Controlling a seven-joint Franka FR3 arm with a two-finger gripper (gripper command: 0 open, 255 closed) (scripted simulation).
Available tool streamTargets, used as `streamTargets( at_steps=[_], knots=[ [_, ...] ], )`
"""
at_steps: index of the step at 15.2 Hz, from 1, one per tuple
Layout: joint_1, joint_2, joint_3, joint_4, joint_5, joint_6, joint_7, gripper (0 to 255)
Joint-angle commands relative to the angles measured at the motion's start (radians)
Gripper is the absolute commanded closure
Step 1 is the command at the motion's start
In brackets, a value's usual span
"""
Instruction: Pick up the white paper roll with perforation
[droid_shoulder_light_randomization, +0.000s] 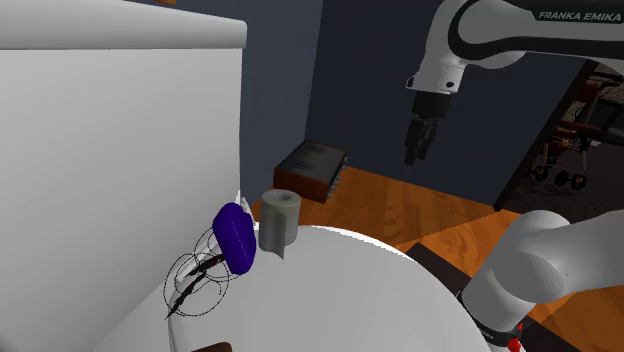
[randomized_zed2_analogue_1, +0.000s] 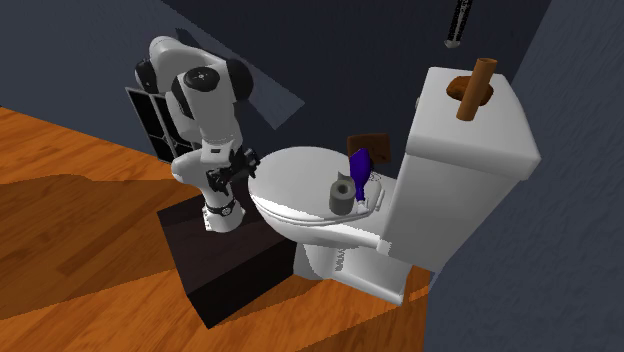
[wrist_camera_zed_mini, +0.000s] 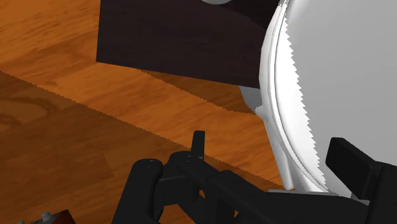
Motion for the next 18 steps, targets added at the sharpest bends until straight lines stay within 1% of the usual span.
streamTargets(
  at_steps=[1, 6, 10, 14, 18],
  knots=[
    [0.000, 0.000, 0.000, 0.000, 0.000, 0.000, 0.000, 0],
    [0.044, 0.046, 0.109, 0.001, 0.086, 0.061, 0.116, 0],
    [0.076, 0.106, 0.195, 0.023, 0.145, 0.116, 0.206, 0],
    [0.102, 0.185, 0.280, 0.064, 0.190, 0.173, 0.295, 0],
    [0.121, 0.281, 0.363, 0.124, 0.217, 0.230, 0.386, 0]
  ],
)
